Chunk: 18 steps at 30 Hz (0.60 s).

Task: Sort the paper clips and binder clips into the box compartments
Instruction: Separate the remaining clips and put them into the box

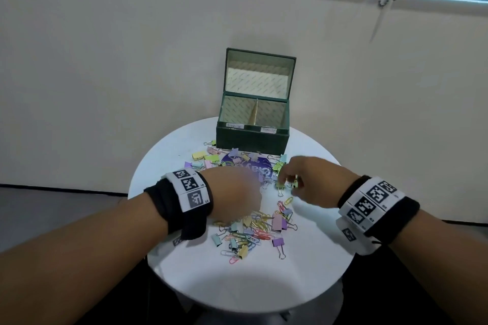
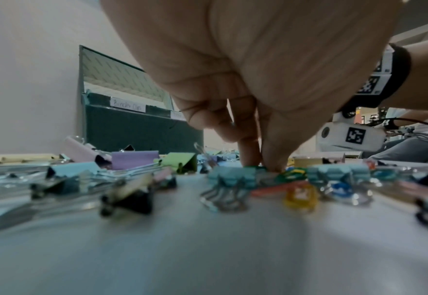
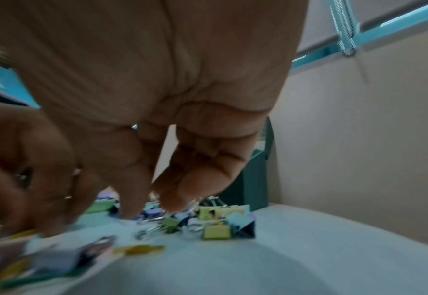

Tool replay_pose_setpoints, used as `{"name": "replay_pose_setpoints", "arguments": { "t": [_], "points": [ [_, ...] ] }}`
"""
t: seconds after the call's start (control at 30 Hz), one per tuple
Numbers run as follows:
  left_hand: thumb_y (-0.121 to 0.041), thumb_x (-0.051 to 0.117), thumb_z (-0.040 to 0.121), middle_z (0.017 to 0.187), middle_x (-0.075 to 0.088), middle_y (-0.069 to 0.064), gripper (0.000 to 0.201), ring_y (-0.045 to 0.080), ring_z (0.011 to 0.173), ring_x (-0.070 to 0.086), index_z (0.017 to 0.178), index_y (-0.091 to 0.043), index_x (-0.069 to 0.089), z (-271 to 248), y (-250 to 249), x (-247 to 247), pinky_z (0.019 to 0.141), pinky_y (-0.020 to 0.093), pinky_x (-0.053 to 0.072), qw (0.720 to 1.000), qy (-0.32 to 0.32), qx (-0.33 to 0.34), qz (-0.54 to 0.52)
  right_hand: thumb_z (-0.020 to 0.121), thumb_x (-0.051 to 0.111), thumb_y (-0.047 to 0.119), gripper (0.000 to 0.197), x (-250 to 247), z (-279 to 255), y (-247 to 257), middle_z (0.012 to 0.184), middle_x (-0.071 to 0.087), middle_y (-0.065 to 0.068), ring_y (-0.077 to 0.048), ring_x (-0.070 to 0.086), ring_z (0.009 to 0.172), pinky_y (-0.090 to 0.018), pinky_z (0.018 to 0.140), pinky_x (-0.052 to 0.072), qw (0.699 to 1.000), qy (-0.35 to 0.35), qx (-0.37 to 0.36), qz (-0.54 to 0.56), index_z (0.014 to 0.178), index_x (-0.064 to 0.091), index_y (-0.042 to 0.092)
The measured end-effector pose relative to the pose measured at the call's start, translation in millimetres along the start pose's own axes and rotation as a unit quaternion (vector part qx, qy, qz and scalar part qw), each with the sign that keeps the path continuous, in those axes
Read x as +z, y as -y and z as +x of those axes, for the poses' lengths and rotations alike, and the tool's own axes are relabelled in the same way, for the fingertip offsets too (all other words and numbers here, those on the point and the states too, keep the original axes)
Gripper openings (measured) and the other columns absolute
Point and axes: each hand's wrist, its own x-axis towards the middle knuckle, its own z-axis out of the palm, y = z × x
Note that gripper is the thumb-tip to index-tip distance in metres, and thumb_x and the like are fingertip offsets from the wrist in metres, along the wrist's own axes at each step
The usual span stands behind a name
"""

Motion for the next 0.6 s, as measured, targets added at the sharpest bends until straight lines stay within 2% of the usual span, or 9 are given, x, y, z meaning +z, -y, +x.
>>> {"name": "replay_pose_setpoints", "arguments": {
  "t": [0.07, 0.13, 0.23, 0.33, 0.47, 0.53, 0.6],
  "points": [
    [-0.032, 0.057, 0.095, 0.099, 0.064, -0.012, 0.016, 0.011, 0.099, 0.053, 0.102, -0.031, 0.071, 2, 0, 1, 0.086, 0.036, 0.052, 1.000, -0.005, -0.007, 0.004, 0.083, 0.070, 0.020, 0.033, 4, -8, 7, 0.103, 0.057, 0.018, -0.003, 0.059, 0.086, -0.023, 0.081, 0.050, 0.997, 0.068, -0.026, 0.011, 0.110, 0.068, 0.040],
    [-0.028, 0.055, 0.093, 0.090, 0.063, -0.011, 0.013, 0.013, 0.091, 0.054, 0.092, -0.028, 0.068, 2, 0, 1, 0.081, 0.034, 0.053, 1.000, -0.007, -0.016, 0.003, 0.081, 0.069, 0.021, 0.033, 8, -13, 10, 0.105, 0.059, 0.015, -0.004, 0.061, 0.088, -0.026, 0.084, 0.052, 0.995, 0.097, -0.033, 0.013, 0.110, 0.070, 0.038],
    [-0.023, 0.051, 0.092, 0.088, 0.062, -0.008, 0.010, 0.016, 0.086, 0.055, 0.090, -0.026, 0.061, 1, -2, 0, 0.077, 0.032, 0.051, 0.999, -0.003, -0.047, -0.018, 0.082, 0.071, 0.023, 0.020, 10, -13, 8, 0.101, 0.062, 0.014, -0.004, 0.060, 0.085, -0.028, 0.082, 0.053, 0.995, 0.092, -0.029, 0.039, 0.099, 0.071, 0.034],
    [-0.019, 0.050, 0.087, 0.080, 0.058, -0.007, 0.007, 0.019, 0.080, 0.054, 0.086, -0.026, 0.053, 1, 0, 0, 0.072, 0.035, 0.051, 0.996, -0.030, -0.078, -0.040, 0.082, 0.074, 0.025, 0.015, 8, -11, 5, 0.103, 0.063, 0.012, -0.005, 0.064, 0.084, -0.029, 0.081, 0.054, 0.995, 0.069, -0.018, 0.071, 0.094, 0.069, 0.032],
    [-0.018, 0.049, 0.085, 0.078, 0.057, -0.006, 0.009, 0.018, 0.076, 0.053, 0.082, -0.026, 0.050, -1, 2, -1, 0.069, 0.035, 0.050, 0.993, -0.051, -0.100, -0.040, 0.085, 0.075, 0.020, 0.026, 2, -3, 0, 0.107, 0.057, 0.009, -0.009, 0.063, 0.086, -0.027, 0.081, 0.052, 0.997, -0.020, 0.005, 0.068, 0.108, 0.069, 0.031],
    [-0.017, 0.049, 0.087, 0.079, 0.055, -0.007, 0.010, 0.018, 0.074, 0.050, 0.082, -0.027, 0.048, -1, 3, -1, 0.065, 0.031, 0.045, 0.990, -0.068, -0.117, -0.036, 0.085, 0.072, 0.018, 0.031, 0, -4, 0, 0.106, 0.057, 0.007, -0.011, 0.059, 0.085, -0.026, 0.078, 0.048, 1.000, -0.007, 0.018, 0.021, 0.112, 0.065, 0.032],
    [-0.017, 0.048, 0.087, 0.080, 0.052, -0.007, 0.011, 0.018, 0.074, 0.048, 0.083, -0.027, 0.047, -1, 5, -1, 0.062, 0.029, 0.040, 0.987, -0.084, -0.129, -0.036, 0.086, 0.068, 0.020, 0.033, 1, -11, 2, 0.106, 0.058, 0.010, -0.008, 0.056, 0.085, -0.023, 0.076, 0.045, 0.999, 0.037, 0.014, -0.008, 0.114, 0.064, 0.036]
  ]
}}
